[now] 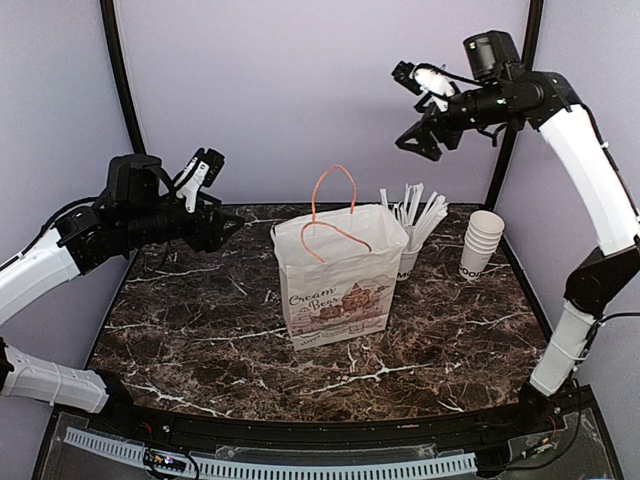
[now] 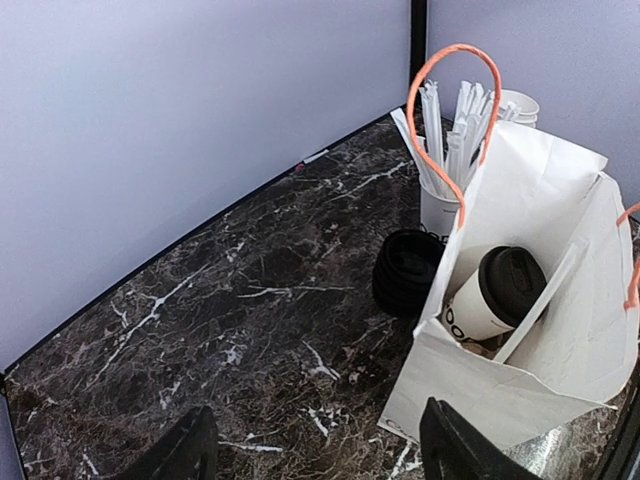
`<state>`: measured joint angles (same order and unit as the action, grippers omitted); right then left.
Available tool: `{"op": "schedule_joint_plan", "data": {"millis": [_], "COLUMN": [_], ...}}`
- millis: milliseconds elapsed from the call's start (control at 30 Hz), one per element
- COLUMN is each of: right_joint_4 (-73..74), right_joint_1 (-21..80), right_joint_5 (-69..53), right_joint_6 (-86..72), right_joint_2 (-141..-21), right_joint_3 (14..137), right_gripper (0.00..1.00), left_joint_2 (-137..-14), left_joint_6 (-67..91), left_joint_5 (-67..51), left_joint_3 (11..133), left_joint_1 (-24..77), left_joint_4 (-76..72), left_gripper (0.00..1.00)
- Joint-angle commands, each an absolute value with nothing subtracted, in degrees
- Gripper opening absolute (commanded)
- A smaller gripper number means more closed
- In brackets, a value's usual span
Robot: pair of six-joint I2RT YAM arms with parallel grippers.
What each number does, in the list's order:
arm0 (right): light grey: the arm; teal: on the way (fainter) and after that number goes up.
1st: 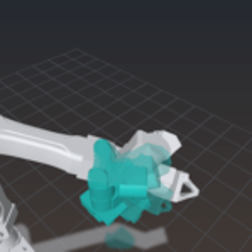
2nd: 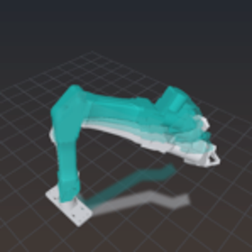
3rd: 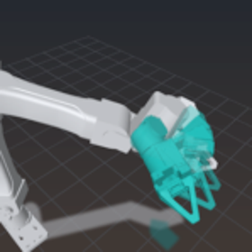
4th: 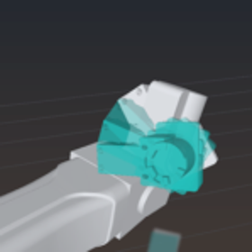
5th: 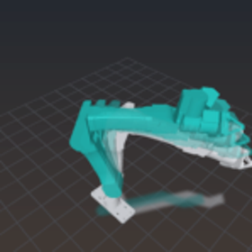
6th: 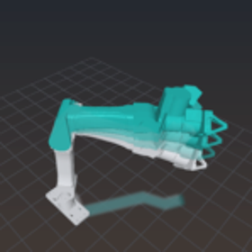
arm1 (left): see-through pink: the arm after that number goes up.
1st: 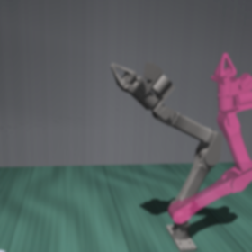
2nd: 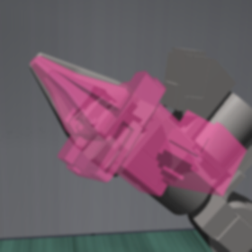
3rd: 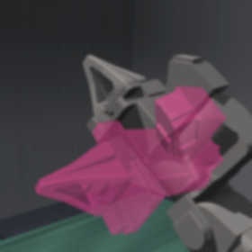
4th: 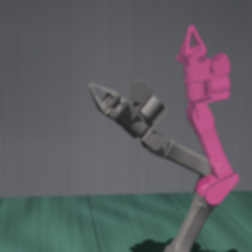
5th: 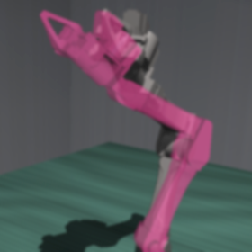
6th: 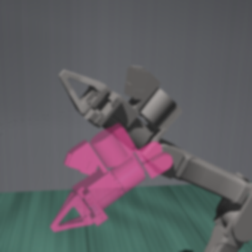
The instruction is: Pack the takeout coffee
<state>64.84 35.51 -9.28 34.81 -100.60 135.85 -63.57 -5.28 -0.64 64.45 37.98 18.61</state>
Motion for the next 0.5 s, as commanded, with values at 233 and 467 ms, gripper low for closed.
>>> {"op": "schedule_joint_plan", "data": {"millis": [233,467], "right_joint_4": [30.8,11.3], "right_joint_1": [10.2,4.4], "right_joint_5": [-11.6,-16.6], "right_joint_6": [16.1,2.7], "right_joint_2": [-77.6,-67.2], "right_joint_3": [86.1,64.9], "right_gripper": [0.99,0.99], "left_joint_2": [-62.0,-59.3], "left_joint_6": [-3.4,-2.5], "left_joint_5": [15.8,11.7], "left_joint_3": [52.8,48.4], "left_joint_1": [30.5,27.7], "left_joint_4": [3.4,-2.4], "left_gripper": [0.75,0.75]}}
